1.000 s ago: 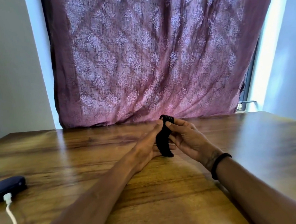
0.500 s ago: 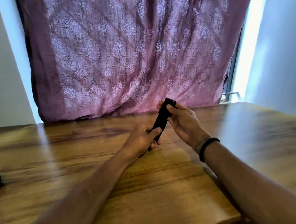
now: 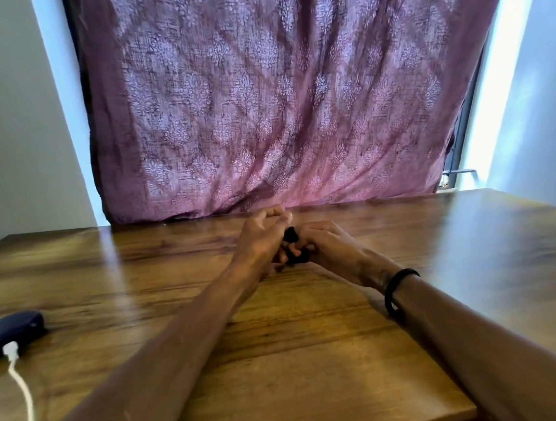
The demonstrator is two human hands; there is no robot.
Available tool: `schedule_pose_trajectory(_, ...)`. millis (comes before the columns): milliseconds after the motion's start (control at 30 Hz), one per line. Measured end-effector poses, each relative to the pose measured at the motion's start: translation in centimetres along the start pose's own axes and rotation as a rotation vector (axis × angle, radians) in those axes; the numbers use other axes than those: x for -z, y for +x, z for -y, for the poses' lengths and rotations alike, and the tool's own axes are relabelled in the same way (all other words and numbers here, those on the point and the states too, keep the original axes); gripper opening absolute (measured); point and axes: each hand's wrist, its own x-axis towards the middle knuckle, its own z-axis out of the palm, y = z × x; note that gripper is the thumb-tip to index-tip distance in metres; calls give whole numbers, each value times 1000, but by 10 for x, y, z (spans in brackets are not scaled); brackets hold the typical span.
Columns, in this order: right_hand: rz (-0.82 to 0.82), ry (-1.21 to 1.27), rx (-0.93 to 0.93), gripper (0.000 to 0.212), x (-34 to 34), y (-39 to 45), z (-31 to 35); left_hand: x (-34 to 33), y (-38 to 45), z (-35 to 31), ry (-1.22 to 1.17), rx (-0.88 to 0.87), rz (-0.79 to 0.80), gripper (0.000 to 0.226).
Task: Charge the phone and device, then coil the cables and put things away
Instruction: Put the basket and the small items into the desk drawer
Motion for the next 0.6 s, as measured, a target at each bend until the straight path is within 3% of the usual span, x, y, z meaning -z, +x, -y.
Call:
schedule_pose_trajectory(167,14,144,-78,18,5,1,-2,-1,-3,2,24,-105,-10,37)
schedule_pose_trajectory(367,-35,181,-57,30,7,-5,8,-18,-27,2,598,-667,-154,27)
schedule_pose_trajectory(500,-114,306,-33,27,3,-17,10,-18,-31,3,714,-800,-140,23)
schedule_pose_trajectory(600,-165,291,-15,32,-5,-27,9,-14,-30,6,843,-806,-113,25)
